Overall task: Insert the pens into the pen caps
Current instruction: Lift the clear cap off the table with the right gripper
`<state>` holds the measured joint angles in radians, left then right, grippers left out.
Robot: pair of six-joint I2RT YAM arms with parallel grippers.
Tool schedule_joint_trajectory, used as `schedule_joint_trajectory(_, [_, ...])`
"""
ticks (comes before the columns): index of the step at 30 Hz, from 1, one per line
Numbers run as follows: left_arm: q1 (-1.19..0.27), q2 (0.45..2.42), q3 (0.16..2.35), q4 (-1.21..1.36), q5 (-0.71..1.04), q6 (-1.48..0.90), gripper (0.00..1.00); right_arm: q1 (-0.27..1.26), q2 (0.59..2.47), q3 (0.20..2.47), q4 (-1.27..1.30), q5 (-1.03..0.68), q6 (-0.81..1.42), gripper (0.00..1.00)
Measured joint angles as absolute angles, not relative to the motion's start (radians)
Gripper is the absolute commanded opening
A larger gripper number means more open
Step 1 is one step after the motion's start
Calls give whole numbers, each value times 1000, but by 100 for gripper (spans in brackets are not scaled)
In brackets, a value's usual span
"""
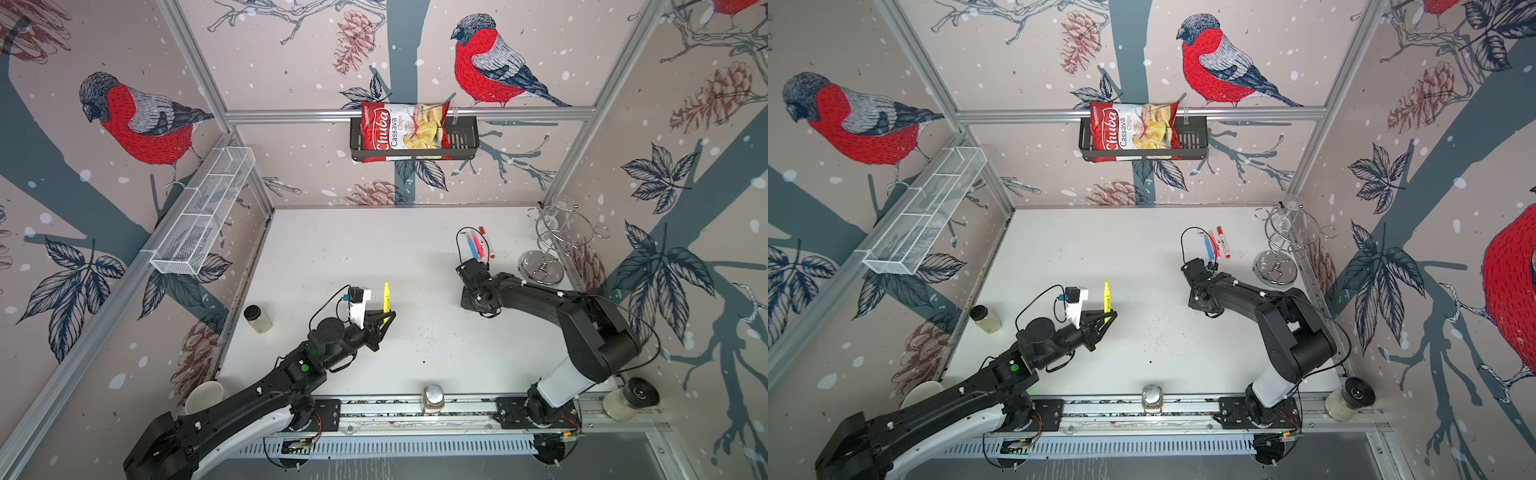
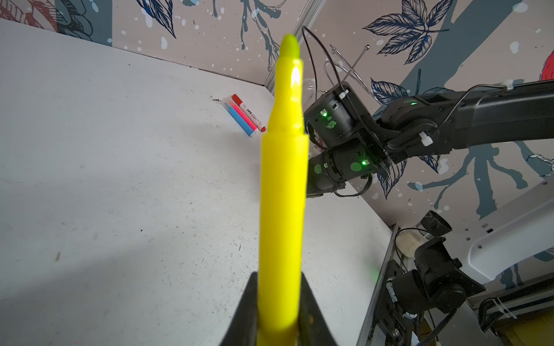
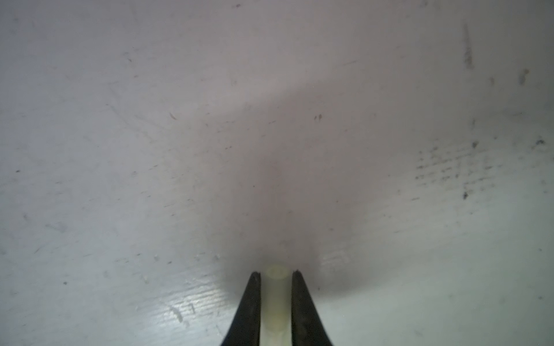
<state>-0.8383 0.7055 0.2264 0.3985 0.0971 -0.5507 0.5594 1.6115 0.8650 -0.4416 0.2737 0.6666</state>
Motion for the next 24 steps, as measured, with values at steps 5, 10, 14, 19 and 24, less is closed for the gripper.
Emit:
schedule_joint_trajectory(5, [-839, 734, 226, 403, 104, -551, 0, 596, 1546, 884, -442, 253, 649, 3])
schedule_joint_trajectory(10, [-842, 760, 227, 420, 113, -551, 0, 620, 1455, 894, -415, 212, 623, 3])
schedule_joint_trajectory(14, [-850, 776, 227, 439, 130, -551, 0, 640, 1336, 875, -354, 147, 597, 3])
schedule_joint_trajectory(19, [-883, 822, 227, 486, 134, -553, 0, 651, 1160, 800, -233, 47, 575, 5])
schedule_joint_trajectory(24, [-931, 890, 227, 544, 142, -554, 0, 657, 1013, 723, -83, -67, 570, 5])
